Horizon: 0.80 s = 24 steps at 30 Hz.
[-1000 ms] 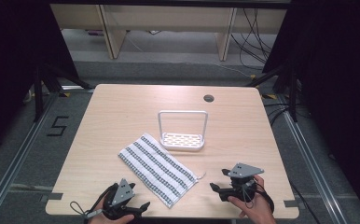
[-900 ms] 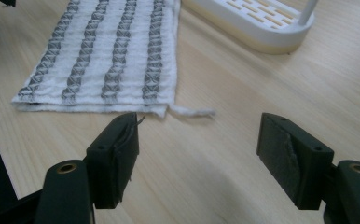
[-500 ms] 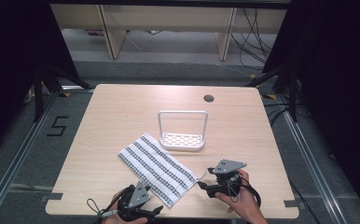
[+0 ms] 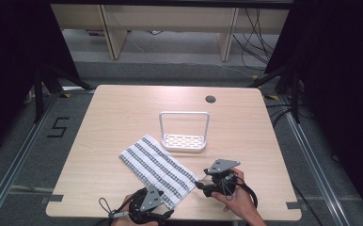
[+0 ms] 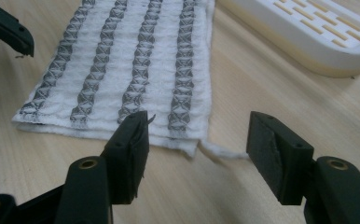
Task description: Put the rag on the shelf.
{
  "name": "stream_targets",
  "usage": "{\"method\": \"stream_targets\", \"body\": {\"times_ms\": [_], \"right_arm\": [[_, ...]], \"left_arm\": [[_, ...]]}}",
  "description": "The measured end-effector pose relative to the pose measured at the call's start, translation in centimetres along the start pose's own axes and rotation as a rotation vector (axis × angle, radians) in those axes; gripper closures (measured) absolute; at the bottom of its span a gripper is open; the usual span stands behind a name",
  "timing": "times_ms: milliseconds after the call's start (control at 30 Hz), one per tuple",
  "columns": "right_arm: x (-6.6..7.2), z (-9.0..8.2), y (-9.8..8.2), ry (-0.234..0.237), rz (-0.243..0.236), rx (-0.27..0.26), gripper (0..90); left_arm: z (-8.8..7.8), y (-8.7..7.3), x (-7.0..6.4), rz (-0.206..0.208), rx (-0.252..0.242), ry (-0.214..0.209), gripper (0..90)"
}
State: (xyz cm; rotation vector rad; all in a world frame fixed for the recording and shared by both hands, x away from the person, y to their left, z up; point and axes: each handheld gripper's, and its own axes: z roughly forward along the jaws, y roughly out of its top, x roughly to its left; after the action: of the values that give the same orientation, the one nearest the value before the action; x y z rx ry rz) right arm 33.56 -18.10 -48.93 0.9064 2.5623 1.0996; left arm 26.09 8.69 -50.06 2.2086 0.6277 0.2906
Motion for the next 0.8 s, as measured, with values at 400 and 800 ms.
{"method": "stream_targets", "body": {"times_ms": [400, 800], "right_arm": [[0.2, 1.7, 0.7, -0.003, -0.014, 0.017, 46.2], [0.2, 2.5, 0.8, 0.0, -0.014, 0.049, 48.4]], "left_arm": [[1.1, 0.8, 0.1, 0.078, 0.058, 0.001, 47.3], [1.5, 0.9, 0.4, 0.09, 0.11, -0.001, 58.5]]}}
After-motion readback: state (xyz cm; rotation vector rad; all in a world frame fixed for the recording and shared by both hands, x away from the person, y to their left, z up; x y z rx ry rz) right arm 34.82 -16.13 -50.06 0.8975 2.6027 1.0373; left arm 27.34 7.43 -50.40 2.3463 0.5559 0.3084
